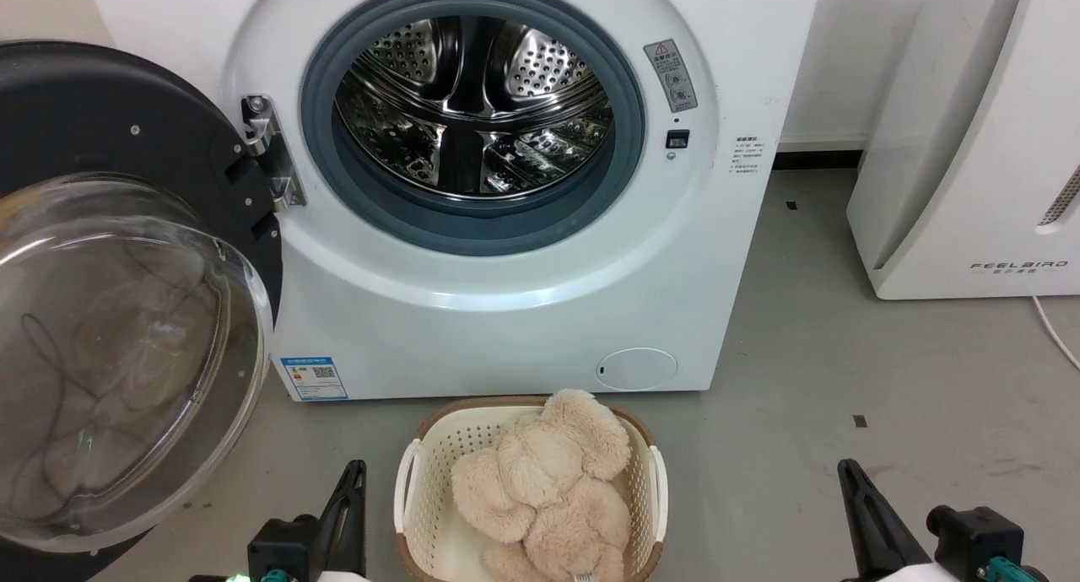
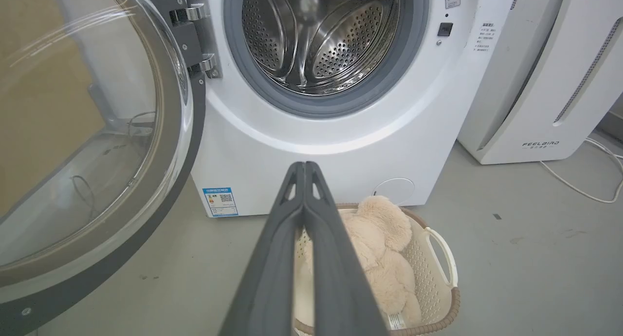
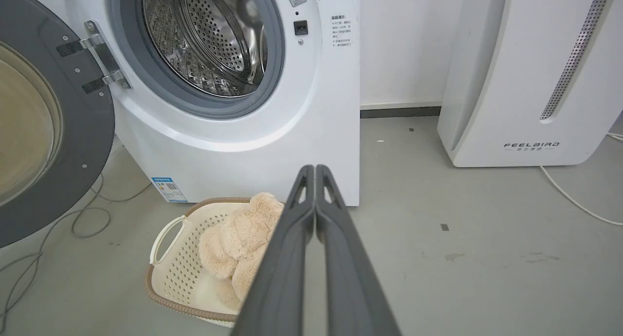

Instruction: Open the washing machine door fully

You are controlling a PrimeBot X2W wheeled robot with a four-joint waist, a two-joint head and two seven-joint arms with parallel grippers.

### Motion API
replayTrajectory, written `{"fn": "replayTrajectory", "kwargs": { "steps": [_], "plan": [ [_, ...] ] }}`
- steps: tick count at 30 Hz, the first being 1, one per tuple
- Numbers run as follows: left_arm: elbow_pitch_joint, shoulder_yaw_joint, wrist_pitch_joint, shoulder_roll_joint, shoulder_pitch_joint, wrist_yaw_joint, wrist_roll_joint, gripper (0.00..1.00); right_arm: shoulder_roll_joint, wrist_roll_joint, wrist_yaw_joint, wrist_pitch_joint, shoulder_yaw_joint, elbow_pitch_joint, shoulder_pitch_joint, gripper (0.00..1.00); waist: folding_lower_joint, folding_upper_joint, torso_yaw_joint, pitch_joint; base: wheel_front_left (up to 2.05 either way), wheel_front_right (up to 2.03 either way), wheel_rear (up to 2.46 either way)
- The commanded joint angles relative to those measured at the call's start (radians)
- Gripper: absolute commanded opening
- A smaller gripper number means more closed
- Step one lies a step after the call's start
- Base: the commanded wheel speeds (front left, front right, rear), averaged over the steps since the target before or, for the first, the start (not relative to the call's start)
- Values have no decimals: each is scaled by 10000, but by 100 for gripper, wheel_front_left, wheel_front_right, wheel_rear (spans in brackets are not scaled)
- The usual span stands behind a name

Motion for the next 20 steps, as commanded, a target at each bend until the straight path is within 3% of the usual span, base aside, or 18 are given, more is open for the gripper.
{"fn": "replayTrajectory", "kwargs": {
  "steps": [1, 20],
  "plan": [
    [-89, 75, 39, -47, -121, -66, 84, 0, 3, -96, 1, 43, 3, -75, -166, 0, 0, 0, 4, 4, 0, 0, 0],
    [-461, 437, 467, -229, -216, -271, 446, 0, 5, -394, 2, 298, 8, -344, -331, 0, 0, 0, 65, 82, 0, 0, 0]
  ]
}}
